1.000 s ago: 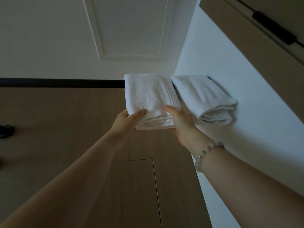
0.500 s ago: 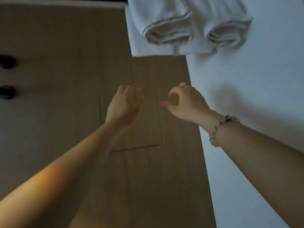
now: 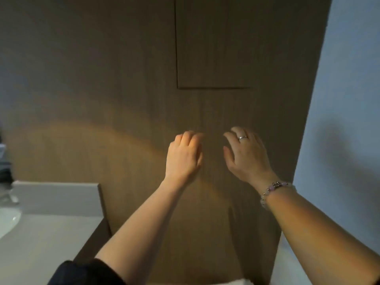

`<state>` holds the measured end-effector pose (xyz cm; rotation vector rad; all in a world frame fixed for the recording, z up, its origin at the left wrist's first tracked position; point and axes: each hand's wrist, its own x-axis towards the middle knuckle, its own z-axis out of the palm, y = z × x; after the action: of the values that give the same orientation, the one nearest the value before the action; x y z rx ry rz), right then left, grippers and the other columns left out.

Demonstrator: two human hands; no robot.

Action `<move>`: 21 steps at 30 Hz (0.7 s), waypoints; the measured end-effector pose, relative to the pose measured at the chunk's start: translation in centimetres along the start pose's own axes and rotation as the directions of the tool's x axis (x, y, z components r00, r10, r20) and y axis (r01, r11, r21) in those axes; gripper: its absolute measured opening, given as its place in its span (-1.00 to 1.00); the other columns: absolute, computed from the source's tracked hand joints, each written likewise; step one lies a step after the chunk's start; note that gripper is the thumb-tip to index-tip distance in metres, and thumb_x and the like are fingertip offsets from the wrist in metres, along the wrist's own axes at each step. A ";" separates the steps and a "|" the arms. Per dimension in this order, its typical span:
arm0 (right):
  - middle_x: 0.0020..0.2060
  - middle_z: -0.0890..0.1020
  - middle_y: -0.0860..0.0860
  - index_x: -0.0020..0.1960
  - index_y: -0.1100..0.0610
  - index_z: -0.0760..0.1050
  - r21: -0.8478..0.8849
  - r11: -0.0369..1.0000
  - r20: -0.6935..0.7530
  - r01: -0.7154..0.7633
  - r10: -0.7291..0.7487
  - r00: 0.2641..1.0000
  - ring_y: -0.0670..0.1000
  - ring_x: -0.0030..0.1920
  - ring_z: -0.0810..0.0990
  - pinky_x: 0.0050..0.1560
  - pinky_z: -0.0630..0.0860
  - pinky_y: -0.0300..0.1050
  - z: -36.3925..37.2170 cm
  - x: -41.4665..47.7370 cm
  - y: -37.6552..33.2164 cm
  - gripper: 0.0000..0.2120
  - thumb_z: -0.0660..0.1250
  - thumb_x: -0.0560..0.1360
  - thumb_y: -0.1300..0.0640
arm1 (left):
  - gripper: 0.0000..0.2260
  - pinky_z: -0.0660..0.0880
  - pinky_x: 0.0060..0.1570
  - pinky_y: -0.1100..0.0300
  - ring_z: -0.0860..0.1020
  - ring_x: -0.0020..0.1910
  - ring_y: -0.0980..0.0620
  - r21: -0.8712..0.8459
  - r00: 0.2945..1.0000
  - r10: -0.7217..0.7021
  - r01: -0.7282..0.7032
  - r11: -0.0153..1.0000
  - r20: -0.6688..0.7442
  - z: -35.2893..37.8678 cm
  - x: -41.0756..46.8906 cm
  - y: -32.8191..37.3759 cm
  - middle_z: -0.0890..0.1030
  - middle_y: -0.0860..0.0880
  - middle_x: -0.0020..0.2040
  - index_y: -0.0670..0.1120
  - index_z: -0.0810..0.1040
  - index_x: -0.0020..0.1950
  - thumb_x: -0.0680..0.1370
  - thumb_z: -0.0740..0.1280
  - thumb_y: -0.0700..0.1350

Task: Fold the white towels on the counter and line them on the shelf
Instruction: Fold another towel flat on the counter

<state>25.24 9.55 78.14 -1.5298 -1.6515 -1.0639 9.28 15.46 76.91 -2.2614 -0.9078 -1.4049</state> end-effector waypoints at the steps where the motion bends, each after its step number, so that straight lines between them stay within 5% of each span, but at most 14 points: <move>1: -0.03 0.60 0.17 0.00 0.24 0.58 0.020 1.000 0.033 -0.012 0.011 0.999 0.23 -0.08 0.59 -0.03 0.53 0.02 1.1 -1.2 -0.8 -0.64 0.13 0.40 0.08 | -0.68 0.47 -0.18 0.11 0.55 -0.09 -0.18 0.013 0.998 -0.025 0.024 1.000 0.049 0.6 -1.7 -0.7 0.59 -0.12 0.04 -0.12 0.56 0.10 0.47 0.12 -0.08; 10: 0.05 0.58 0.22 0.11 0.25 0.55 0.117 0.987 0.427 -0.108 0.048 0.903 0.25 0.06 0.55 0.12 0.48 0.11 9.5 -14.5 -7.4 -0.60 0.09 0.46 0.06 | -0.61 0.50 -0.09 0.04 0.55 -0.01 -0.16 0.039 0.878 -0.194 0.197 0.980 0.438 5.5 -18.3 -4.5 0.58 -0.13 0.10 -0.13 0.49 0.27 0.54 0.08 -0.02; 21: 0.00 0.61 0.24 0.08 0.27 0.57 0.067 0.959 0.725 -0.277 0.143 0.673 0.24 -0.01 0.59 0.03 0.53 0.08 9.9 -34.2 -13.1 -0.70 0.24 0.46 0.12 | -0.71 0.43 -0.02 0.03 0.50 0.08 -0.15 0.028 0.682 -0.338 0.423 0.906 0.648 7.6 -37.3 -0.7 0.56 -0.12 0.15 -0.13 0.49 0.27 0.59 0.20 -0.10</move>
<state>17.01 2.18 41.82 -2.1085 -1.9132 -0.1501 2.31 7.55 40.36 -2.8326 -1.6286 -0.7942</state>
